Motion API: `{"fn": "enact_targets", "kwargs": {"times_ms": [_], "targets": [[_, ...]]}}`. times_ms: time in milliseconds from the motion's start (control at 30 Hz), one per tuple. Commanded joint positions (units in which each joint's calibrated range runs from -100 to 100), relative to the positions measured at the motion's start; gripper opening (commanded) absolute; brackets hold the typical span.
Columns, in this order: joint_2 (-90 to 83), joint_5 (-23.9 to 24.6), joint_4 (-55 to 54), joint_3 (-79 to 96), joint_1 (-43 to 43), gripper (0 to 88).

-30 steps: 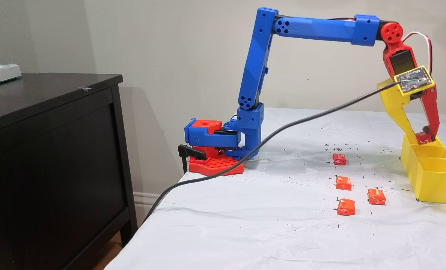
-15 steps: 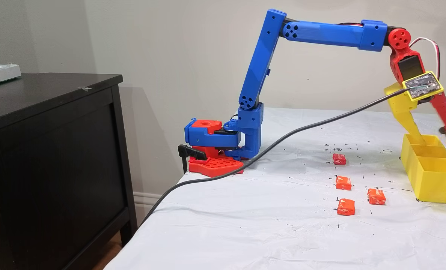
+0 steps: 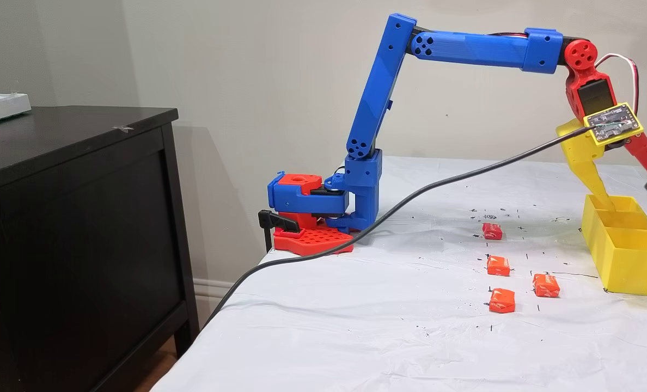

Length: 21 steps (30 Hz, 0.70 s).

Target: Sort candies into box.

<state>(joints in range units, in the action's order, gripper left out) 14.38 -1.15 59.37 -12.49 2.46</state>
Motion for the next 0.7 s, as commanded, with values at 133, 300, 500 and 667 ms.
{"fn": "enact_targets", "kwargs": {"times_ms": [133, 300, 500, 667], "targets": [[-17.5, -0.3, 0.5, 7.5, 0.9, 0.2], [-25.8, -0.8, 2.5, 15.9, 1.7, 0.2], [-33.0, -2.8, 5.4, 26.7, 3.3, 0.6], [-34.6, -4.6, 7.6, 33.9, 4.6, 15.6]]}}
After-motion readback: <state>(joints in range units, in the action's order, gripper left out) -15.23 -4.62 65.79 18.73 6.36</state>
